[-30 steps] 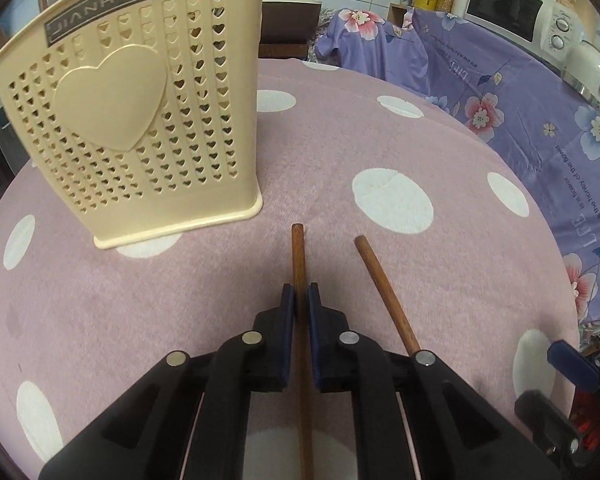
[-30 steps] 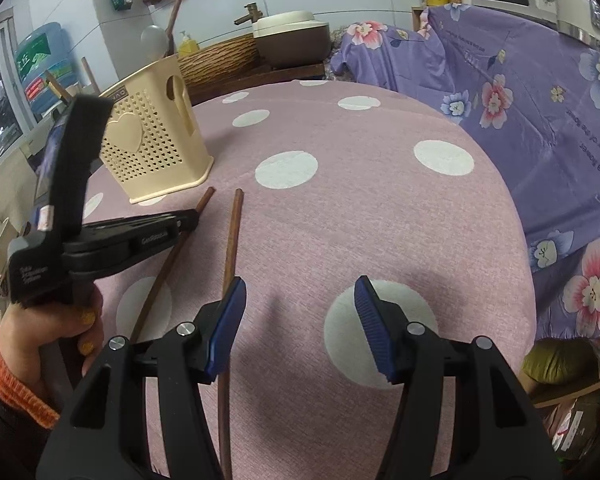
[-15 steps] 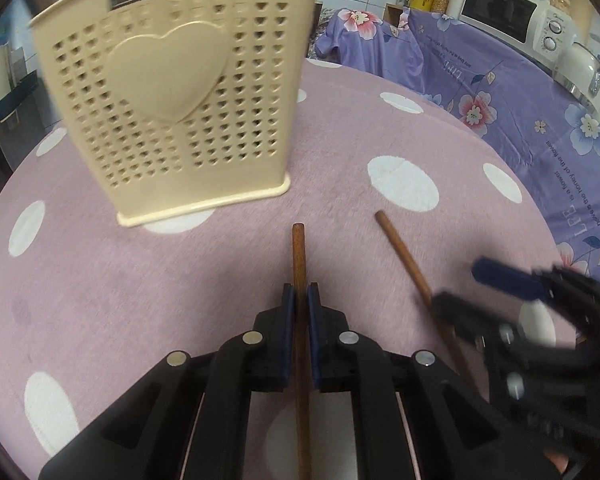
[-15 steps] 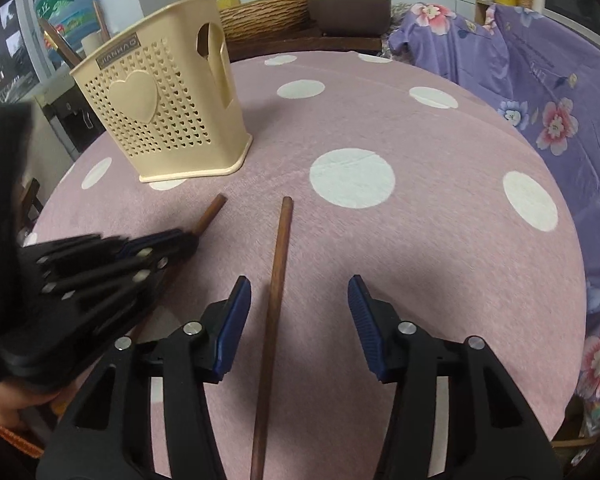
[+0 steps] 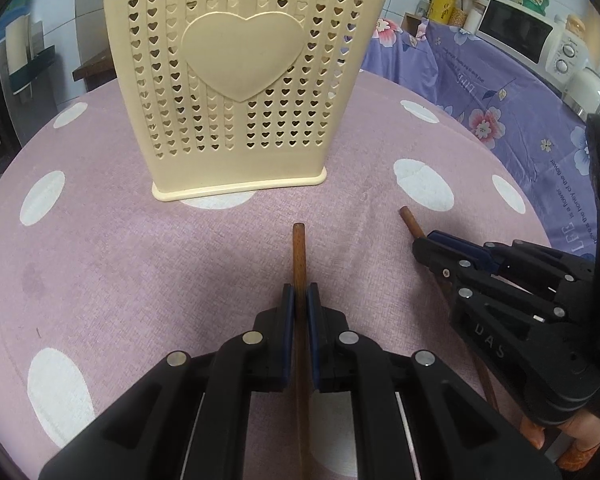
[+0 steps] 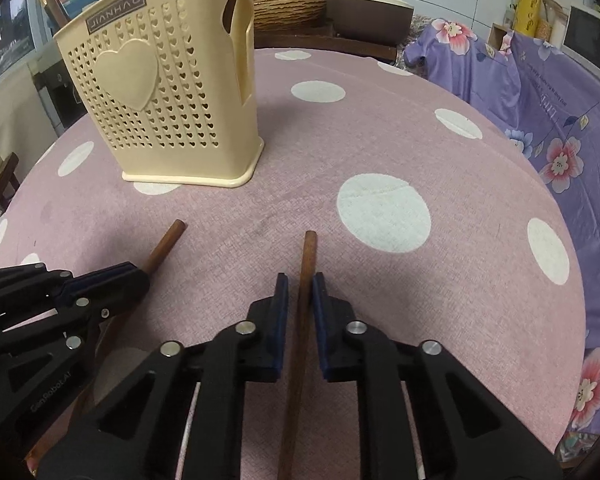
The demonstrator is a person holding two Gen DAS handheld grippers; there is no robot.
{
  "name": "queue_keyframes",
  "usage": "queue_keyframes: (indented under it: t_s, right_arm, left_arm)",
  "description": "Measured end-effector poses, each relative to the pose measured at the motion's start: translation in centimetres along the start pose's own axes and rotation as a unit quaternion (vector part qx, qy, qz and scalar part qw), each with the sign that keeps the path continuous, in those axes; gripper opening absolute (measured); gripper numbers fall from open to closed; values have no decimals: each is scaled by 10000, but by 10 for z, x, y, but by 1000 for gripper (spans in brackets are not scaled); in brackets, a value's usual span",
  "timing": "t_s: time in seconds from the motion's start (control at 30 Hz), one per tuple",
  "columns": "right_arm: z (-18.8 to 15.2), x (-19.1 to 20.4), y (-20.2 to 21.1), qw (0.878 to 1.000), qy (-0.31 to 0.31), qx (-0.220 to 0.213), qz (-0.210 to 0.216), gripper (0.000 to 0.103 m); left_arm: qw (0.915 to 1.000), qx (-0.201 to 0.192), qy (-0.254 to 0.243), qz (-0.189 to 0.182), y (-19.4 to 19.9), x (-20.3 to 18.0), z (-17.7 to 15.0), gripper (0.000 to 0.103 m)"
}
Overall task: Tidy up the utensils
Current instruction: 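Lift both wooden chopsticks and carry them above the beige holder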
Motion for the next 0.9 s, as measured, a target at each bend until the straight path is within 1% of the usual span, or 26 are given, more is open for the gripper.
queue_keyframes:
  t_s: [0.17,0.27,0.37,0.47,0.6,0.7,0.77,0.87,0.9]
  right_arm:
    - [0,-1,-1,10000,10,-30,-21,8]
    - [-2,0,2,9998,-70,-39,165,8]
    - [-1,-1,9,9993,-152,-205,282,8]
    - [4,-3,22,9984,-247,-388,343,7]
    - [9,-6,54,9947,-434,-702,609,7]
    - [18,-5,92,9891,-445,-1151,803,7]
    - [27,-5,121,9838,-424,-1492,895,7]
    - [40,-7,168,9722,-412,-2067,1018,7]
    - [43,-8,178,9696,-399,-2177,1045,7]
  left_arm:
    - [10000,-48,-14,58,0,-1,1,8]
    - [9998,-63,-96,141,-1,-2,1,8]
    - [9998,-116,-67,133,2,1,3,8]
    - [9993,-336,-88,149,16,3,8,8]
    - [9972,-735,-106,51,49,-1,18,8]
    - [9934,-1140,-82,-124,84,-6,29,8]
    - [9884,-1503,-170,-106,114,-10,38,8]
    - [9797,-1989,-225,-90,154,-12,50,8]
    - [9766,-2134,-241,-79,167,-13,53,8]
Point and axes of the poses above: each gripper's, at about its wrist camera, not at the fingertips, and y roughly against the way its jaws point, x to its left, z to its top, the point moved 7 cm from there along -y, roughly the way its jaws point, and after that the axes turned 7 degrees about -z, right-handed, at the moved point
